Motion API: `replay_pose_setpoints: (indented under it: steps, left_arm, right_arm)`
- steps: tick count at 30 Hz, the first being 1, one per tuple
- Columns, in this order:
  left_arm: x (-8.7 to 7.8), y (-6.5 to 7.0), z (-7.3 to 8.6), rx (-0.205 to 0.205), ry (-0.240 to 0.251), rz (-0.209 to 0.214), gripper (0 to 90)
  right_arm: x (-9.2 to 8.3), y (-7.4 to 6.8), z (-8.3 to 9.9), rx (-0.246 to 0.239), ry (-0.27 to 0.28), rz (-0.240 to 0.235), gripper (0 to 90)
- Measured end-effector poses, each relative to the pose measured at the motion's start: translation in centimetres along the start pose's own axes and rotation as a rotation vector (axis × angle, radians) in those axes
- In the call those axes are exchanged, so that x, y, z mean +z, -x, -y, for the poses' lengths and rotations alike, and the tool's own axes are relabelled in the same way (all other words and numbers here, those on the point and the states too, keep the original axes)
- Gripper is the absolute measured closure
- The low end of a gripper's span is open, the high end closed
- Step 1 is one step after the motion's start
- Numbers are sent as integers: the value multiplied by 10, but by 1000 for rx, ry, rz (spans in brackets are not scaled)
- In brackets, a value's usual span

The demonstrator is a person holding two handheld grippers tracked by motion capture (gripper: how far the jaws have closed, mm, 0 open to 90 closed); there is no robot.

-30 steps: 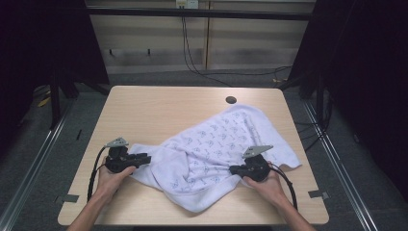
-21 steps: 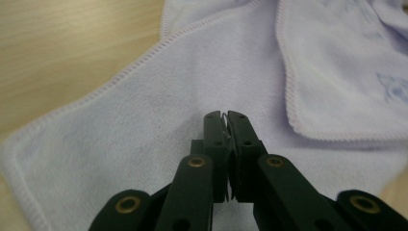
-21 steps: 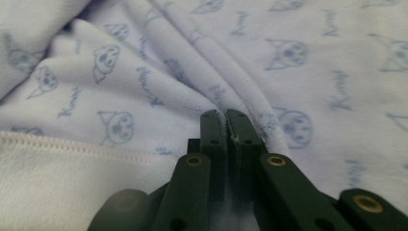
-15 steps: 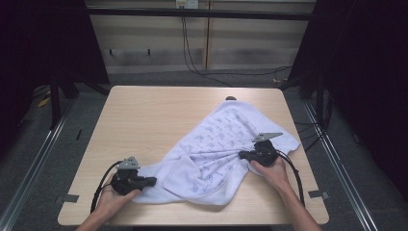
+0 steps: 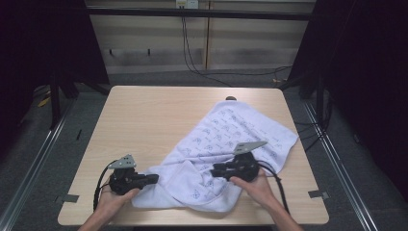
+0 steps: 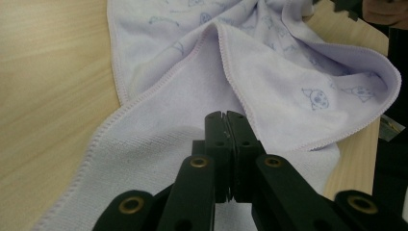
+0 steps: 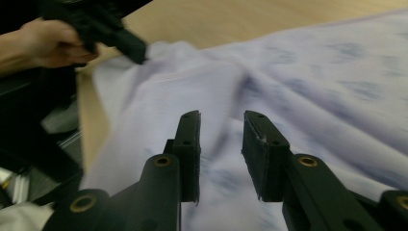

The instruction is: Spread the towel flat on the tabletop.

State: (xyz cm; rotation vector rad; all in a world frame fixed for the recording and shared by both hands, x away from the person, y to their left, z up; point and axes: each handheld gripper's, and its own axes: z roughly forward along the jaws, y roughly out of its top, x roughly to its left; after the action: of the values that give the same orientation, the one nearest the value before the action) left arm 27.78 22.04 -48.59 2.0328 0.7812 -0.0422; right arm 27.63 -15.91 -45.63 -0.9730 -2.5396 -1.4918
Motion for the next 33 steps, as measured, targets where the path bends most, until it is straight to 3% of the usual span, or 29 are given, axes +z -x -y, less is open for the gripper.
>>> replay_pose_setpoints:
  steps: [2, 3, 5, 6, 8, 9, 10, 11, 13, 14, 16, 19, 20, 22, 25, 27, 28, 29, 33]
  left_arm:
    - [-1, 0, 1, 6, 5, -14, 850]
    - [-6, -1, 2, -5, 45, -13, 816]
    - [-8, -4, 1, -13, 63, -31, 813]
    - [-7, -10, 1, -28, 46, -48, 821]
    - [-4, -14, 2, -33, 17, -54, 830]
    - [2, -20, 5, -55, -37, -81, 845]
    - [2, -20, 5, -55, -37, -81, 850]
    - [5, -24, 8, -54, -71, -92, 853]
    - [3, -26, 9, -58, -70, -87, 853]
    - [1, -25, 9, -34, -75, -132, 853]
    - [-1, -25, 11, -36, -74, -136, 853]
    - [-2, -27, 12, -41, -76, -136, 849]
    - [-3, -26, 12, -42, -77, -141, 845]
    - [-3, -26, 12, -42, -79, -142, 844]
    - [-3, -26, 12, -40, -81, -143, 842]
    - [-3, -26, 12, -36, -83, -141, 842]
    - [-3, -26, 12, -40, -80, -138, 842]
    - [-3, -26, 12, -40, -80, -138, 842]
    - [-3, -26, 12, -40, -75, -143, 842]
  right_arm:
    - [10, -8, -3, -18, -19, -27, 695]
    - [33, -24, -11, -59, -64, -69, 700]
    - [41, -27, -13, -67, -74, -84, 700]
    - [64, -37, -20, -89, -101, -107, 681]
    - [71, -39, -22, -97, -113, -114, 679]
    - [91, -45, -25, -118, -150, -143, 670]
    - [91, -45, -25, -118, -150, -143, 670]
    - [106, -48, -23, -123, -192, -180, 689]
    - [111, -49, -22, -133, -203, -187, 691]
    - [122, -51, -15, -146, -223, -196, 654]
    - [128, -54, -10, -165, -233, -156, 625]
    - [128, -57, -7, -182, -206, -142, 619]
    - [127, -61, -4, -213, -200, -102, 699]
    - [126, -61, -3, -217, -198, -91, 743]
    - [122, -58, -3, -178, -189, -100, 844]
    - [120, -57, -3, -162, -179, -108, 844]
    - [111, -52, -4, -127, -158, -137, 844]
    - [111, -52, -4, -127, -158, -137, 844]
    - [80, -39, -3, -72, -98, -98, 870]
